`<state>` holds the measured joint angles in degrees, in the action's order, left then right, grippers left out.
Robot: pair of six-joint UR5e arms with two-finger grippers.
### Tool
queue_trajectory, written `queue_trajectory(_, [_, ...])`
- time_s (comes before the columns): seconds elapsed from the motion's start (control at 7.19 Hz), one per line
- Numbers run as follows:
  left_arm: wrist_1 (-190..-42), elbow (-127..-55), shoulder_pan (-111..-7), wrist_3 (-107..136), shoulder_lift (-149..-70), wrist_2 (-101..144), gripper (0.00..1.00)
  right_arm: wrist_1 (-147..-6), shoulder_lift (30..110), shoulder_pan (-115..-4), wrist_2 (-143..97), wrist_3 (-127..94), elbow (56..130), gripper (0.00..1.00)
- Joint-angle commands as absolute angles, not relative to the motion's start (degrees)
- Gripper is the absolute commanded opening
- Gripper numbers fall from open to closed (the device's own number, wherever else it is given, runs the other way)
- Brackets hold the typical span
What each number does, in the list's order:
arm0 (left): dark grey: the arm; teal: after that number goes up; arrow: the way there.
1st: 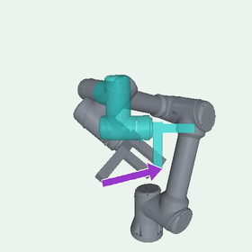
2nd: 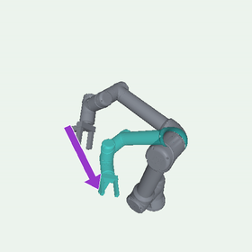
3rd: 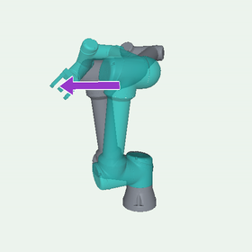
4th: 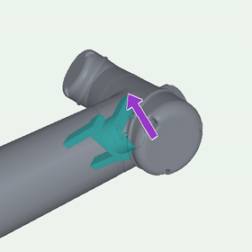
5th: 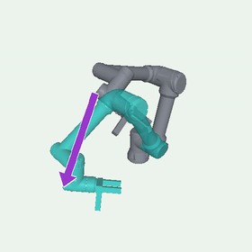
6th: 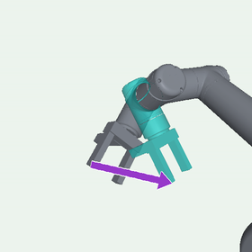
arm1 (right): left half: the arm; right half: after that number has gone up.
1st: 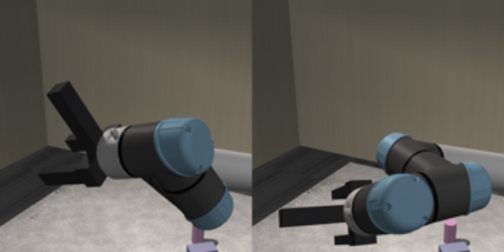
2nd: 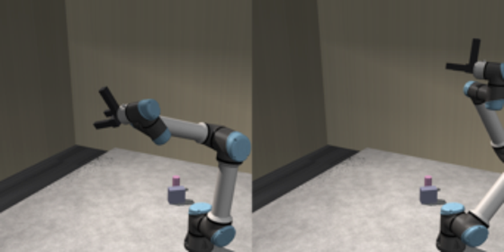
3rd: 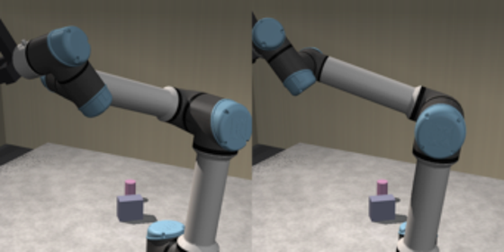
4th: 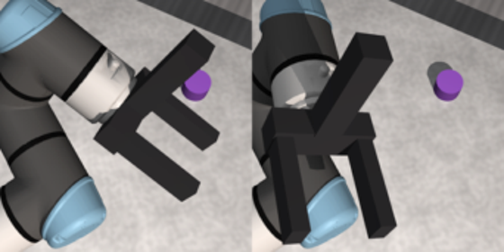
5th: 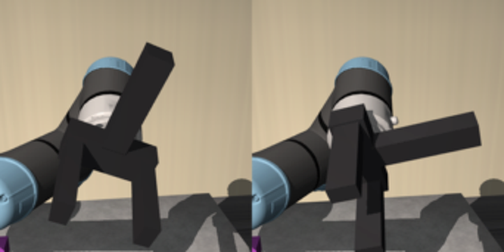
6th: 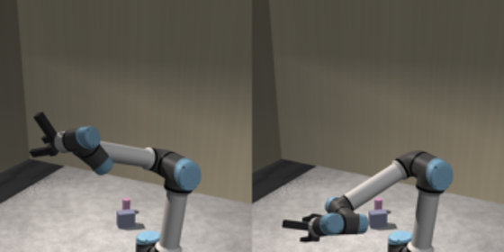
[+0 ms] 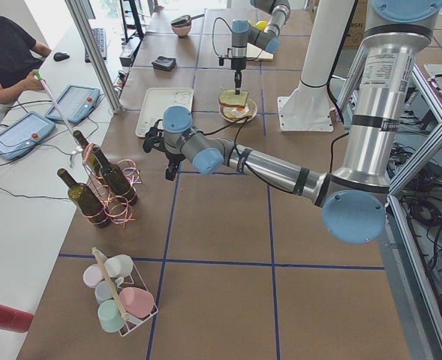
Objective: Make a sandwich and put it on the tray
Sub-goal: 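Lower the bread onto the egg-topped slice and open the right gripper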
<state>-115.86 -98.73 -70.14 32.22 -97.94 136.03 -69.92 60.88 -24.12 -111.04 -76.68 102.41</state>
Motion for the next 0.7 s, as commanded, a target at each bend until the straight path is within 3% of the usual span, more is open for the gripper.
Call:
queue_trajectory(0.0, [-115.9,-98.4,-70.1,32.0,-98.0,136.1,1.00,-70.0,60.6,-22.4,-110.6,-76.7,101.2,0.00])
queue_trajectory(0.14, [-115.9,-98.4,-70.1,32.0,-98.0,136.1,1.00,-70.0,60.6,-22.2,-110.5,-76.7,101.2,0.00])
queue_trajectory(0.28, [-115.9,-98.3,-70.1,32.0,-98.0,136.1,1.00,-69.7,60.5,-22.2,-110.6,-76.7,101.1,0.42])
queue_trajectory(0.42, [-115.9,-98.3,-70.1,32.2,-98.0,136.1,1.00,-69.6,60.4,-22.5,-110.4,-76.8,101.2,0.99])
queue_trajectory(0.56, [-115.9,-98.3,-70.0,32.3,-98.3,136.1,1.00,-69.6,60.4,-23.6,-110.5,-77.5,101.5,1.00])
